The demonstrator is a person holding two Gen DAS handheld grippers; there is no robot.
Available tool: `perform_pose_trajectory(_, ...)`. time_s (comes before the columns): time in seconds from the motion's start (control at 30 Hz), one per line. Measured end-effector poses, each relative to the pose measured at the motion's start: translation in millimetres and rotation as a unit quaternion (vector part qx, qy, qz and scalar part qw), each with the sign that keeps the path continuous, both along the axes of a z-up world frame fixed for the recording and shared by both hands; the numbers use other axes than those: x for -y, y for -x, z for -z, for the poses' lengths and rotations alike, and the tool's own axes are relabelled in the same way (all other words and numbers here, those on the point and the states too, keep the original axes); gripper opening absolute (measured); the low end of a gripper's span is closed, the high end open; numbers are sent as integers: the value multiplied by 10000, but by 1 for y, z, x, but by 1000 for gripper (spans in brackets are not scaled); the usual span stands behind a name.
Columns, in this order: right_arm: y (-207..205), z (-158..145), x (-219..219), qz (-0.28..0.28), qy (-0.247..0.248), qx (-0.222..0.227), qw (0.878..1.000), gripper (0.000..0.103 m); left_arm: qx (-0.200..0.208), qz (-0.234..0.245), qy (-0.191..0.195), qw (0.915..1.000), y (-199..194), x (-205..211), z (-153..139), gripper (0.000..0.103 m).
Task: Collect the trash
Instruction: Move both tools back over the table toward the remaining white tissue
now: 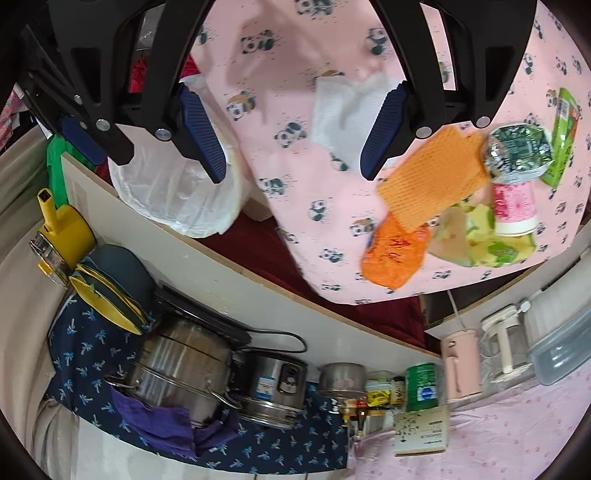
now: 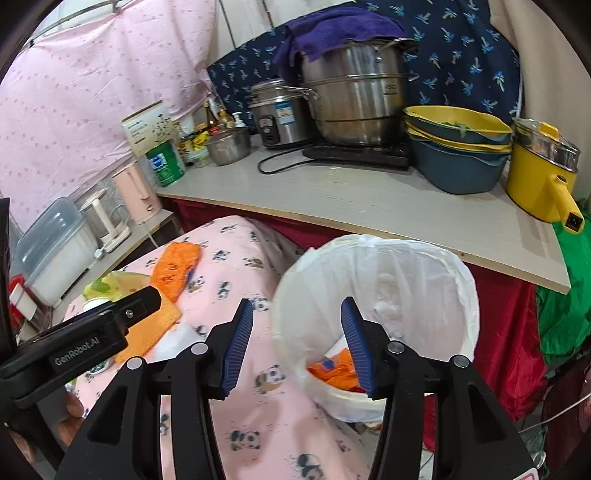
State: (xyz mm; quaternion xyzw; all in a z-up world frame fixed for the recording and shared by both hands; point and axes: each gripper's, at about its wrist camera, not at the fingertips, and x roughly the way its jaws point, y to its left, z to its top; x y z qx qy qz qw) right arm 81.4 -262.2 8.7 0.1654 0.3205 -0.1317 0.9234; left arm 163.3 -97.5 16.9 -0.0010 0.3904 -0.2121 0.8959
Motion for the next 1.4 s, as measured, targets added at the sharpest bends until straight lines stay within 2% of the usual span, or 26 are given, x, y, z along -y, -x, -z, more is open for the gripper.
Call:
perform_pose_trajectory(0.47,-11,-5,-79,-735,32,-76,9973,50,156,-647,-180,9976,11,-86,-4,73)
perform_pose_trajectory(0.83,-18,-4,-124,-1093,173,-179,9937,53,62,-1016,-187,9946,13,-134,3,74)
perform_pose_trajectory(1.0,-23,4,-133,-1144,204,-310,9927,53,-31,-1164,-180,9930,11,-149,12,75)
perform_pose_trajectory(1.27,-35,33,-143,-1173,78,-657,9909,53,-173,-1345,-277,9904,7,-174,31,75)
perform_pose_trajectory(1.4,-45,49,-150,-1186,37,-803,9897,58,-237,-1431,-359,9888,5,-188,43,78)
